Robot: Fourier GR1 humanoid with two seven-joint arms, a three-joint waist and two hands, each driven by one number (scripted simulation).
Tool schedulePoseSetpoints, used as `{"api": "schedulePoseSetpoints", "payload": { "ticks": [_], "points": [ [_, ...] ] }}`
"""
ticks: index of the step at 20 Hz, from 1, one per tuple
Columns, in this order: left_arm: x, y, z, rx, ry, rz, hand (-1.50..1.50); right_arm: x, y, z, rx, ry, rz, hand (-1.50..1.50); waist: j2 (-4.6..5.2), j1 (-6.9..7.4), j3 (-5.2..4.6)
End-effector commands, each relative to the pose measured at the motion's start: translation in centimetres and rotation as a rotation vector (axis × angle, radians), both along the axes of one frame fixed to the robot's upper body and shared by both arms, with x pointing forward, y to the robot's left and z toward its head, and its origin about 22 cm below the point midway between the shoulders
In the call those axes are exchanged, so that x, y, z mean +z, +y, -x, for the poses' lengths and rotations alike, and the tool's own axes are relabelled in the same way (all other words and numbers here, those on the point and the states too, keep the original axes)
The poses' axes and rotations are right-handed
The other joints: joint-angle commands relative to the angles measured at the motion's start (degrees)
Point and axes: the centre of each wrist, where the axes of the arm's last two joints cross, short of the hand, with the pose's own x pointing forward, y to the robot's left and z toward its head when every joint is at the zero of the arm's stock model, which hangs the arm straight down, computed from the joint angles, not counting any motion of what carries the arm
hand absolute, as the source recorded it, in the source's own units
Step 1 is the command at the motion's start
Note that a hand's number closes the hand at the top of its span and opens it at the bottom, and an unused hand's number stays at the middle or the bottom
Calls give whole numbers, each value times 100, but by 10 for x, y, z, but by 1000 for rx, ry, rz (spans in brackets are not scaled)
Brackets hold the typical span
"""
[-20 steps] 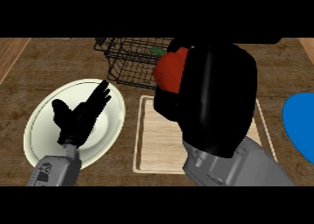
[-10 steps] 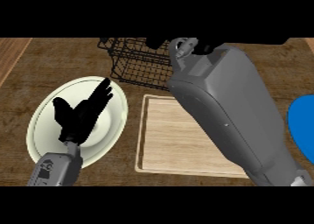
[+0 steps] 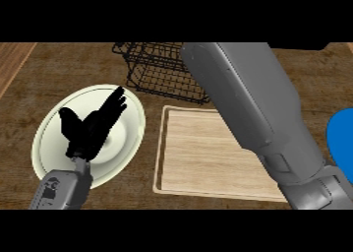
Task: Pick the bell pepper from the tray and place it in the tiered basket
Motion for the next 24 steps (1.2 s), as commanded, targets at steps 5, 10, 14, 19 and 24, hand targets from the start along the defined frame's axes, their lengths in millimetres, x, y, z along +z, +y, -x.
{"api": "schedulePoseSetpoints", "payload": {
  "ticks": [5,10,14,19,24],
  "points": [
    [12,-10,-3,-28,-27,8,0,-32,-23,-31,-67,-93,-357,150,84,137,15],
    [11,-25,-8,-68,-28,-5,0,-52,-15,-40,19,-110,-393,-150,126,363,5],
    [12,-18,-8,-74,-22,-1,0,-44,-11,-44,85,-195,-402,-150,149,398,3],
    [7,-26,-6,-81,-28,3,0,-30,3,-43,86,-354,-372,-150,139,406,-8],
    [5,-15,-8,-40,-21,7,0,-34,2,-48,-47,-448,-454,-150,82,206,-6]
  ]
}}
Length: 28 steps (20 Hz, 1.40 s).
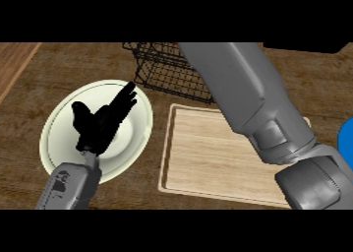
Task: Pick the bell pepper from the tray and place it in the tiered basket
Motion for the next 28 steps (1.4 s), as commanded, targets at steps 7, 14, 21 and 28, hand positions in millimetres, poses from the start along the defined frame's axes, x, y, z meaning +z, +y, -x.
{"api": "schedulePoseSetpoints", "payload": {
  "ticks": [7,14,21,28],
  "points": [
    [-23,33,17,109,42,7,0,-5,-6,-5,-176,12,-200,-150,-227,-625,12],
    [-26,45,34,175,76,13,0,-27,-25,12,-38,126,-142,-150,-410,-999,29],
    [-23,62,33,237,91,3,0,-38,-53,36,78,202,-101,-150,-509,-1332,36],
    [-30,75,47,263,93,-9,0,-20,-118,75,89,172,-111,-150,-522,-1445,35]
  ]
}}
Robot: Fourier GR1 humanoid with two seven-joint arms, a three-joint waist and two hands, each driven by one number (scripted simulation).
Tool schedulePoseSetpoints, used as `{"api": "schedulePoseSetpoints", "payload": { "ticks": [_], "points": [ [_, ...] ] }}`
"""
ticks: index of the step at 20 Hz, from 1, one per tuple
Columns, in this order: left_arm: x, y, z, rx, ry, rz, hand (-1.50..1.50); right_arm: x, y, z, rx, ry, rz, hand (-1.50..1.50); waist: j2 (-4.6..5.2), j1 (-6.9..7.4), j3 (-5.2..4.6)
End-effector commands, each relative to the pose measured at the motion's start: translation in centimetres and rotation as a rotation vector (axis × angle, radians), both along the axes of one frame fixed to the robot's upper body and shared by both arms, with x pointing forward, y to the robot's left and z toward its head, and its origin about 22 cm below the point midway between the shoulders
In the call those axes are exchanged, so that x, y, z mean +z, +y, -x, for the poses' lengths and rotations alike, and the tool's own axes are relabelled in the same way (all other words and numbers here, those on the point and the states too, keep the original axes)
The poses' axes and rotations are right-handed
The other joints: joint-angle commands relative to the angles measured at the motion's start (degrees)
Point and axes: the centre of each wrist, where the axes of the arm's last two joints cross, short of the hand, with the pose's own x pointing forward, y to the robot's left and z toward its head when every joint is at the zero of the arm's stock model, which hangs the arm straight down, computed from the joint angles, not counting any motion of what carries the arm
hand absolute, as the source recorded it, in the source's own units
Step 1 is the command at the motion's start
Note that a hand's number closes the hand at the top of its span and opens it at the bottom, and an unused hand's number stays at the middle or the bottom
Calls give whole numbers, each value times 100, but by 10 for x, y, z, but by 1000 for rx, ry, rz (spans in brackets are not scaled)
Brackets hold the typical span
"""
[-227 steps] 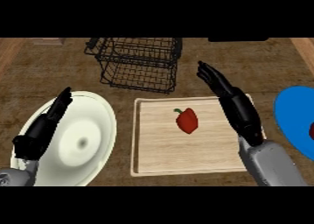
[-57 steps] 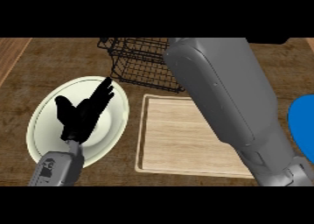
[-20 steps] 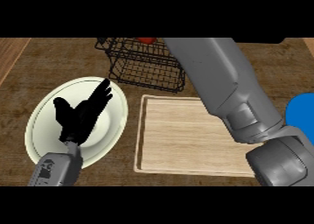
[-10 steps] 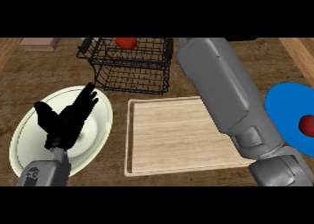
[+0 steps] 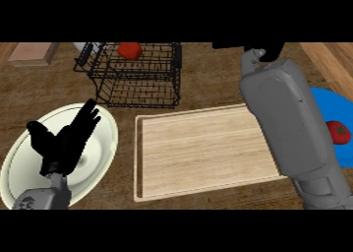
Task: Pick the bell pepper from the tray and place it in the tiered basket
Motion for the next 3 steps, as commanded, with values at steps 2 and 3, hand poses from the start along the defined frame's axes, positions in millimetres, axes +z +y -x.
{"api": "schedulePoseSetpoints", "payload": {
  "ticks": [2,3],
  "points": [
    [-6,0,12,13,10,7,0,6,-48,39,13,6,27,-150,-21,-94,3],
    [0,7,4,36,-4,1,0,8,-58,50,18,-18,31,-150,13,-149,2]
  ]
}}
